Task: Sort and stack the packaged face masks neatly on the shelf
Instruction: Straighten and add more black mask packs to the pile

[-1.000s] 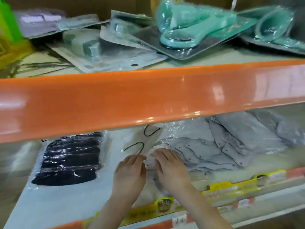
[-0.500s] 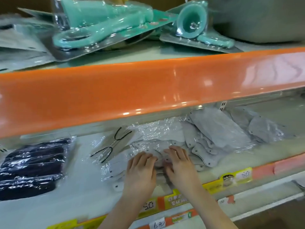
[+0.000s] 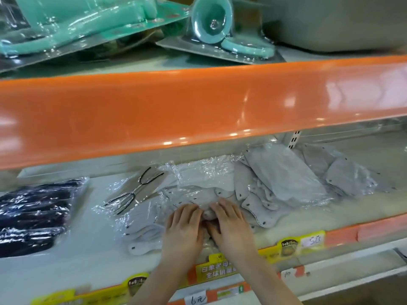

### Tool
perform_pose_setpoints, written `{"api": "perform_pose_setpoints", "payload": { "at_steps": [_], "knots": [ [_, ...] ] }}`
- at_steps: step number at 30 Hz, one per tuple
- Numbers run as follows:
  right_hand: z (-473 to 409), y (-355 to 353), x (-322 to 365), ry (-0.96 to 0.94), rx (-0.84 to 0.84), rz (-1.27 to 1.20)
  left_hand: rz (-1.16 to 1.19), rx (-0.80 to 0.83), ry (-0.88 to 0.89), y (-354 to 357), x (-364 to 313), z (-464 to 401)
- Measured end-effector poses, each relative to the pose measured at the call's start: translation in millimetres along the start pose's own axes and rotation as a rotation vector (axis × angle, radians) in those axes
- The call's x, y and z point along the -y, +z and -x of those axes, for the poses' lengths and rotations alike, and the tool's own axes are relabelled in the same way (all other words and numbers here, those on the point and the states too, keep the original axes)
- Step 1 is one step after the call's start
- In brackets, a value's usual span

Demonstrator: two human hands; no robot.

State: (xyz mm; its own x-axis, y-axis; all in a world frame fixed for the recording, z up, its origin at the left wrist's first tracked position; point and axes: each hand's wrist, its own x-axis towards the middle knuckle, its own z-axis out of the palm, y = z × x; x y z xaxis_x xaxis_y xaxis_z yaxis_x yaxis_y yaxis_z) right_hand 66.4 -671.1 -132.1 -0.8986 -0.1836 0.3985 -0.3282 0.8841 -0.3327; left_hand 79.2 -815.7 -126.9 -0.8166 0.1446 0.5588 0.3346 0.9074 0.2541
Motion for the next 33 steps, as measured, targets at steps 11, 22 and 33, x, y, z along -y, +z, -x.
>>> {"api": "perform_pose_setpoints", "payload": {
  "at_steps": [11, 22, 33],
  "knots": [
    [4.5, -5.9, -1.1, -0.097, -0.150, -0.111, 0.017, -0.027, 0.042, 3.3, 3.2, 3.9],
    [4.9, -7.2, -3.7, -0.084, -0.225, -0.212, 0.105, -0.060, -0.027, -11.9, 1.3, 1.3],
    [3.4, -14.5, -1.5, 0.047, -0.179, -0.283, 0.415, -0.175, -0.593, -57.4, 8.8, 0.4]
  ]
}}
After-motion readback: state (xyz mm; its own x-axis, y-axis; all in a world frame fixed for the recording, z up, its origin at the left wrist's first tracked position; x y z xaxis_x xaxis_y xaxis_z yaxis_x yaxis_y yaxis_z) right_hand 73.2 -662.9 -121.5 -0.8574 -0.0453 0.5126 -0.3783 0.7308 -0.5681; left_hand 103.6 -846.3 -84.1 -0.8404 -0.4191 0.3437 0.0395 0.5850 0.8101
